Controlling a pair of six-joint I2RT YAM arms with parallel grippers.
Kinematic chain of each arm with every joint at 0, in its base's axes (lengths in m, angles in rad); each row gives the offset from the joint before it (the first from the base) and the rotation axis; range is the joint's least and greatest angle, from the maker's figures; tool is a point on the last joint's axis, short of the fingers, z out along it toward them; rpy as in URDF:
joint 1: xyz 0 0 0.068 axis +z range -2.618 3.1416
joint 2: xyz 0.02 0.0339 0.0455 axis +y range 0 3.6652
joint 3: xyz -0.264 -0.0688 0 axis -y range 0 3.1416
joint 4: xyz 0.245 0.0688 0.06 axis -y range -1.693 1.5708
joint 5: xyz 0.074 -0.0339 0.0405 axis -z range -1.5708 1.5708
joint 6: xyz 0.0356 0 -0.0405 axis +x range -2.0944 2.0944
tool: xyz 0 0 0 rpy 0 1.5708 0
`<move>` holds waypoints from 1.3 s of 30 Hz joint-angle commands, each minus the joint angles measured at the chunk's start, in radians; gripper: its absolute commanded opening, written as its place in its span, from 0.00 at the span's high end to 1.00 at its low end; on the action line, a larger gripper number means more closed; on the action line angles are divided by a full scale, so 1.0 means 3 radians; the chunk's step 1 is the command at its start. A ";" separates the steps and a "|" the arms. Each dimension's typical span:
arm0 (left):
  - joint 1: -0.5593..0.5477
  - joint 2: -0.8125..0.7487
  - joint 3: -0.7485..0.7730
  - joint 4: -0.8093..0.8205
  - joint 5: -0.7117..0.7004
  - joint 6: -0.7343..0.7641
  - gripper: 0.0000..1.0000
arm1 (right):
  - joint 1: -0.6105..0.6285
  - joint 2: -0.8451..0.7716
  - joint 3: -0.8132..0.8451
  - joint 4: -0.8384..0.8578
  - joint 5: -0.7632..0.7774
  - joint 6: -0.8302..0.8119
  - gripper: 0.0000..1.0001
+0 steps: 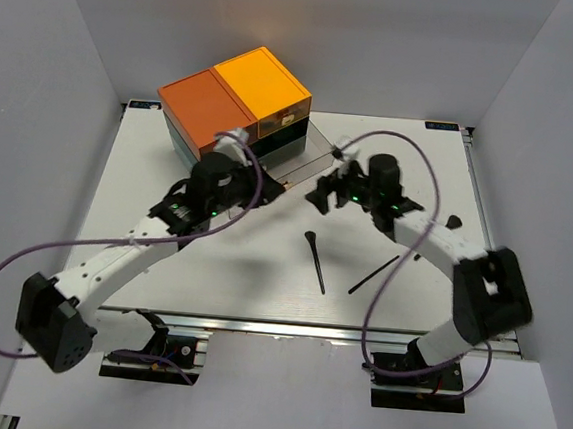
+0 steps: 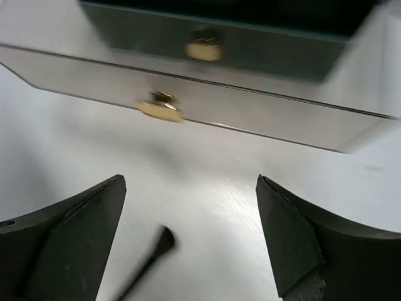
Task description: Organize the makeup
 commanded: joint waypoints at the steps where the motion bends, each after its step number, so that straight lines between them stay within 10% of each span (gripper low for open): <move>1: -0.0384 0.0417 0.0251 -0.0046 0.0085 0.0240 0.59 | -0.0383 -0.0802 -0.0512 -0.0016 0.0204 -0.1453 0.11; 3: -0.0487 0.0602 0.0348 -0.0020 0.0054 0.0261 0.60 | -0.0775 -0.0937 -0.0617 0.0291 0.0757 -0.1165 0.11; 6: -0.0641 0.1026 0.0577 -0.0147 0.0003 0.0251 0.48 | -0.1426 -0.0739 0.0087 -0.0610 0.0213 -0.0914 0.25; 9: -0.0804 0.1542 0.0960 -0.0499 -0.0104 0.0190 0.35 | -0.1795 -0.0635 0.0364 -0.1379 -0.0212 -0.0699 0.84; 10: -0.0891 0.1670 0.1069 -0.0607 -0.0140 0.0169 0.32 | -0.1821 -0.0711 0.0324 -0.1491 -0.0207 -0.0673 0.88; 23: -0.1162 0.2739 0.1743 -0.1436 -0.0580 -0.0266 0.19 | -0.1831 -0.1367 -0.0443 -0.1615 -0.0228 -0.0473 0.60; 39: -0.1290 0.3323 0.2153 -0.1948 -0.0923 -0.0107 0.47 | -0.1831 -0.1443 -0.0494 -0.1539 -0.0248 -0.0304 0.60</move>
